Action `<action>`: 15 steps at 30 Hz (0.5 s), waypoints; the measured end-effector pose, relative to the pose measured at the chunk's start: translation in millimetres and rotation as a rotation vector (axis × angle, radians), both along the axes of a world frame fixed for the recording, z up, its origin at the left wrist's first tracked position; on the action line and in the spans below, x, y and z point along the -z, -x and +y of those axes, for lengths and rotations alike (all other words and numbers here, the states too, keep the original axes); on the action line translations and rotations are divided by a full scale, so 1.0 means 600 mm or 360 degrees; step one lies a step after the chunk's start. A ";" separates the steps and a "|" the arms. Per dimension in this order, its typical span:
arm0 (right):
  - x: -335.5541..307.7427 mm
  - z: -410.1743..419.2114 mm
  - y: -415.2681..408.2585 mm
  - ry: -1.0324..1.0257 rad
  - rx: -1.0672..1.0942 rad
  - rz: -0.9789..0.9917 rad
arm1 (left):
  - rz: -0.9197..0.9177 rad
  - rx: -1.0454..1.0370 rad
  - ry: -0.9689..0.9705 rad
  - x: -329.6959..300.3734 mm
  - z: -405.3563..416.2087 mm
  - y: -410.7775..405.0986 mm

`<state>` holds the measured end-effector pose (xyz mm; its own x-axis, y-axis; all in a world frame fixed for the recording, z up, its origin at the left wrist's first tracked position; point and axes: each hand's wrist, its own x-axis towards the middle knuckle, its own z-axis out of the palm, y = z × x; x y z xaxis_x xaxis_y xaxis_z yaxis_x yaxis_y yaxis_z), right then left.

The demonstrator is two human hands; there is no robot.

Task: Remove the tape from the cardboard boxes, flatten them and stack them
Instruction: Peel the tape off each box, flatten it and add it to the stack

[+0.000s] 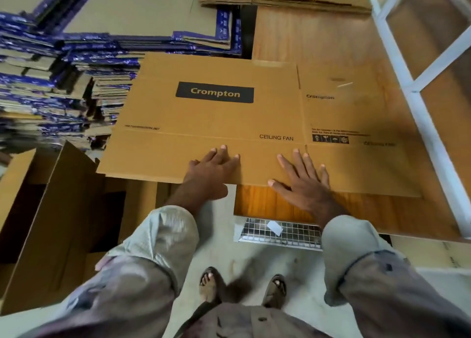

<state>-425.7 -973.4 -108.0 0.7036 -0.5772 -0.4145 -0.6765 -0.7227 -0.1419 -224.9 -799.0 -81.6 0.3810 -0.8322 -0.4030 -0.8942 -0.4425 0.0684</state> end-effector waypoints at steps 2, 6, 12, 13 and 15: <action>0.002 0.002 -0.007 -0.0004 0.0072 -0.0025 | 0.0063 -0.0001 0.0111 0.005 0.008 -0.013; 0.004 0.024 -0.025 -0.0016 0.0252 -0.0106 | 0.0298 -0.0354 0.0512 -0.001 0.035 -0.083; -0.001 0.066 -0.036 0.0093 0.0504 -0.0283 | 0.0002 -0.1232 0.0468 -0.008 0.101 -0.230; 0.001 0.075 -0.031 0.0118 0.0559 -0.0391 | -0.0045 -0.1320 0.0522 -0.007 0.109 -0.234; 0.001 0.087 -0.025 0.0082 0.0844 -0.0828 | 0.0056 -0.1416 0.0971 -0.002 0.120 -0.215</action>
<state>-410.6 -921.3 -108.3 0.4231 -0.9036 -0.0672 -0.7909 -0.3321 -0.5139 -95.8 -727.1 -80.1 0.9444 -0.3268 -0.0365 -0.2620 -0.8149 0.5170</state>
